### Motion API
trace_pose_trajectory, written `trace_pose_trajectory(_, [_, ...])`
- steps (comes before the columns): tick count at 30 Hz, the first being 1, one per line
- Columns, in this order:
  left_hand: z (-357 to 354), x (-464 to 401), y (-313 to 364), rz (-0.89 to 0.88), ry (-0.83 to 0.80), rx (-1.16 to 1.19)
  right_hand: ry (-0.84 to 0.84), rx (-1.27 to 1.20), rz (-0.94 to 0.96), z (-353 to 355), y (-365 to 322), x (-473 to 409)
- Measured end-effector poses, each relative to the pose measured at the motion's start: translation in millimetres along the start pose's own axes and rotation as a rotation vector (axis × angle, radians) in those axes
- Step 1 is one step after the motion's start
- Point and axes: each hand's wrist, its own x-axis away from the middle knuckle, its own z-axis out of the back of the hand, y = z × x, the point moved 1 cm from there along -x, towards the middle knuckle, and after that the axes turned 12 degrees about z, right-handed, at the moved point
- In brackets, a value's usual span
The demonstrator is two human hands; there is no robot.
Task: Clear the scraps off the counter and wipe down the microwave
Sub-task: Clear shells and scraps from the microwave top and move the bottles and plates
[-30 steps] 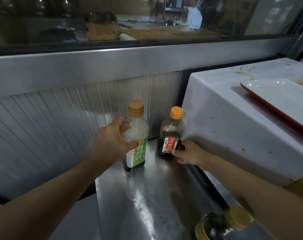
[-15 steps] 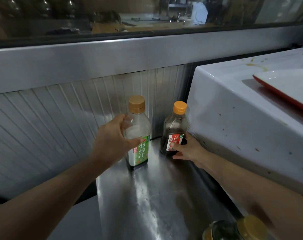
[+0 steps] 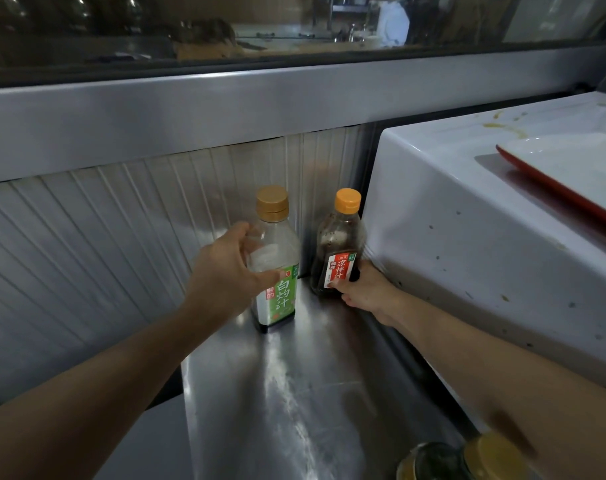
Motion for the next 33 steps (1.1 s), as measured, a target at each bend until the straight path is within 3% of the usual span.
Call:
trace_pose_trajectory(15, [-32, -24, 16, 0.049, -0.010, 0.067, -0.175, 0.251, 0.070, 36, -24, 65])
trace_pose_trajectory(23, [-42, -11, -12, 0.141, 0.012, -0.069, -0.198, 0.252, 0.133, 36, -31, 69])
trace_pose_trajectory(33, [-73, -6, -35, 0.229, -0.061, -0.180, -0.384, 0.538, 0.163, 21, -18, 54])
